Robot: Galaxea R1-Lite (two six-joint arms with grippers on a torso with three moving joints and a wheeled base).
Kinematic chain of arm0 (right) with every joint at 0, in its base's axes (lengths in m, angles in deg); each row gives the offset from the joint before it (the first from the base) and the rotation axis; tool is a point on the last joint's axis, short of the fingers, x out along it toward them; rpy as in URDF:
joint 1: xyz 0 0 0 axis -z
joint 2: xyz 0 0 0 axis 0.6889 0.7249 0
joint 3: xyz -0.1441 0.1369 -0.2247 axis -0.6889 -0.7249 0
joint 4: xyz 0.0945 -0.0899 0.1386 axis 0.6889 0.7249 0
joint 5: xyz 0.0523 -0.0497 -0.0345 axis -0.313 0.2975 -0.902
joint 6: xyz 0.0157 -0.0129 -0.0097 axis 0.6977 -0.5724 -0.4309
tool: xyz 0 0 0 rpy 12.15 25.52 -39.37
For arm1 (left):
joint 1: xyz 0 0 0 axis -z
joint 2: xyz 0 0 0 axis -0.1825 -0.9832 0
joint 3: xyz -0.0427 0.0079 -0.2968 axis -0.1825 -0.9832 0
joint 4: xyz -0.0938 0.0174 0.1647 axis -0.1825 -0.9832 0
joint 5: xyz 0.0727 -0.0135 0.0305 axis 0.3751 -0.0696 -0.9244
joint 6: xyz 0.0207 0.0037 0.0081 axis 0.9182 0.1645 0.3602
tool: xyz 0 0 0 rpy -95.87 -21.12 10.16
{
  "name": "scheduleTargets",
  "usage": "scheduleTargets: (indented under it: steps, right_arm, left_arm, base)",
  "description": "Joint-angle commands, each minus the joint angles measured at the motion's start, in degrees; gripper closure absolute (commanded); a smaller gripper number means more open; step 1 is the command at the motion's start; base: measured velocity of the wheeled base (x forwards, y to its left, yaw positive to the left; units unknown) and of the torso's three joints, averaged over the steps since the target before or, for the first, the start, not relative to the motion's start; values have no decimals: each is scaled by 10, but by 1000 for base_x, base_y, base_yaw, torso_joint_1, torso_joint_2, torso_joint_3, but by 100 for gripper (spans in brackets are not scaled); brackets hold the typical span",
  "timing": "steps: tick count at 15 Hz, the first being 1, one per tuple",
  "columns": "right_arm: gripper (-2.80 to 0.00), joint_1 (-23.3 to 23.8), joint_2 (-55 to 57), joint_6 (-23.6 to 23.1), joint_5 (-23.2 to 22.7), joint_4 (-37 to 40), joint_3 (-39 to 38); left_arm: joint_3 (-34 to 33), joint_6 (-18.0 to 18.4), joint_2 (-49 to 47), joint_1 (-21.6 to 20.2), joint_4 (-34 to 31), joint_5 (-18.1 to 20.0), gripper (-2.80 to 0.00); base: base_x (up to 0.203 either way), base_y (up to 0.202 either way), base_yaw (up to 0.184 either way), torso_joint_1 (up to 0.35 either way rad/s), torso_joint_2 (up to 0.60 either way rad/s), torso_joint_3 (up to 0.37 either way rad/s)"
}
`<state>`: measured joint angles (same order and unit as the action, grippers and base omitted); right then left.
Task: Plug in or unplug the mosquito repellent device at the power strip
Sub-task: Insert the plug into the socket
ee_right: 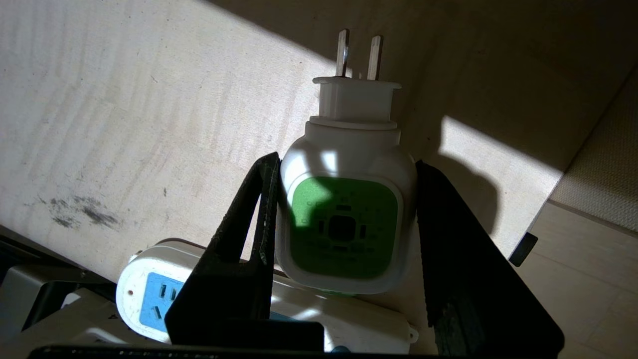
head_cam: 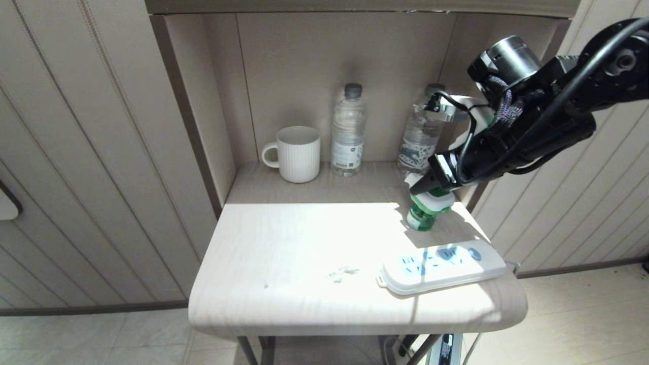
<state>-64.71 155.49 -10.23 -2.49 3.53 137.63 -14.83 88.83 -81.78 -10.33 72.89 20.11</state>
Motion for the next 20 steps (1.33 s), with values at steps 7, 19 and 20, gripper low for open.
scheduleTargets:
  steps: [7,19,20]
  right_arm:
    - [-280,-5,-6,0,-3,1,-2]
    - [-280,-18,-295,-4,34,-131,-290]
    - [-280,-28,-327,-4,50,-182,-353]
  left_arm:
    - [0,0,0,0,0,0,0]
    - [0,0,0,0,0,0,0]
    - [0,0,0,0,0,0,0]
  base:
    - [0,0,0,0,0,0]
    - [0,0,0,0,0,0]
    - [0,0,0,0,0,0]
